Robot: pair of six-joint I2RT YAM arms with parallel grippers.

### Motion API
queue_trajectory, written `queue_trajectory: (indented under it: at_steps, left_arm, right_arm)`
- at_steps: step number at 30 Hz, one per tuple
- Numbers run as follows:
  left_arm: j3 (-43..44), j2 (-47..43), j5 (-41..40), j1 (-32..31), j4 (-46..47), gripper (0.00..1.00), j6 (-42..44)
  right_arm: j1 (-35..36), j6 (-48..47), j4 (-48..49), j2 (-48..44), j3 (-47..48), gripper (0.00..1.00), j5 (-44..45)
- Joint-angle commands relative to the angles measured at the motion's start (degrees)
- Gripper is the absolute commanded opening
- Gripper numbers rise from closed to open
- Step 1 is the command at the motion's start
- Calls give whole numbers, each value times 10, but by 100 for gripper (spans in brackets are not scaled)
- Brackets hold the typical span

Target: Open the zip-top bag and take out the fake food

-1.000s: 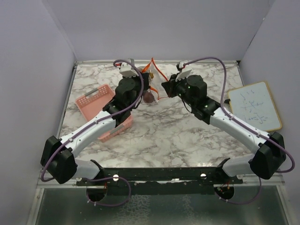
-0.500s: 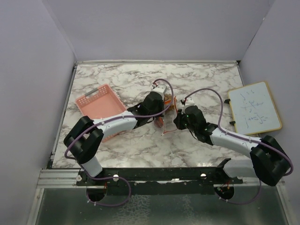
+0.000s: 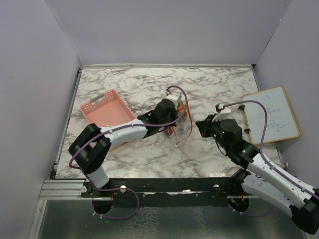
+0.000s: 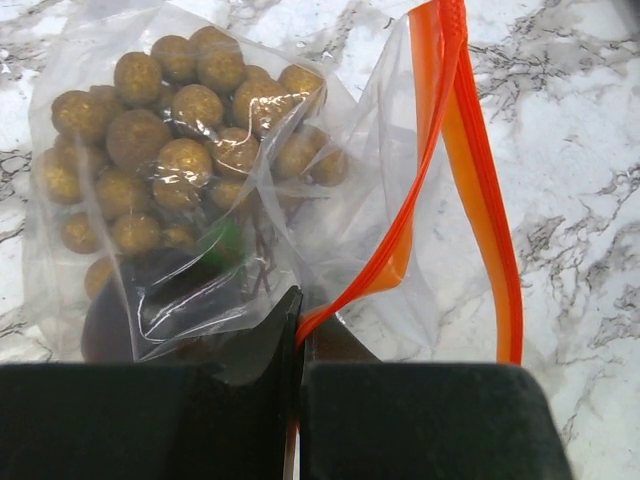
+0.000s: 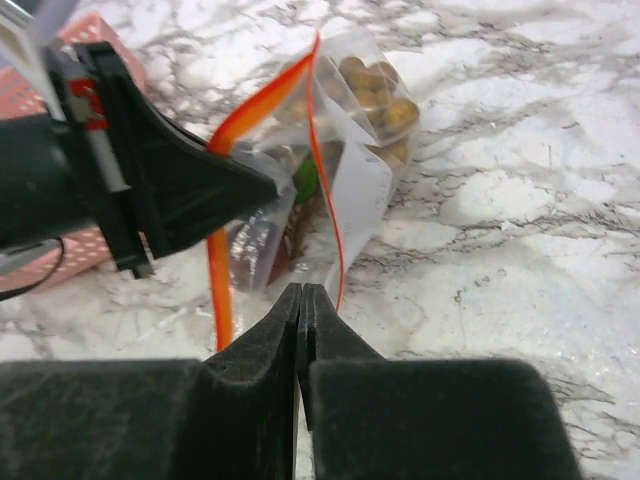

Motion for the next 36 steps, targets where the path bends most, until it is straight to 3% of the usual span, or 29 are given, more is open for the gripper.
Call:
queue_trajectory:
  at_steps: [1, 6, 16, 21, 34, 36]
  left_arm:
    - [17, -1, 22, -11, 13, 0, -14]
    - [28, -14, 14, -27, 1, 0, -23]
    - [10, -67, -18, -47, -17, 0, -36]
    - [-10, -95, -38, -47, -18, 0, -45]
    - [-45, -156, -35, -47, -11, 0, -55]
    - [-47, -162, -23, -48, 1, 0, -64]
  right_arm:
    - [0, 12, 8, -21, 15, 1, -61]
    - [0, 45, 71, 83, 21, 1, -128]
    - [0, 110, 222, 213, -14, 1, -112]
    - [0, 130, 253, 264, -25, 1, -110]
    - [-13, 126, 269, 266, -46, 1, -117]
    - [-14, 131, 285, 284, -44, 5, -141]
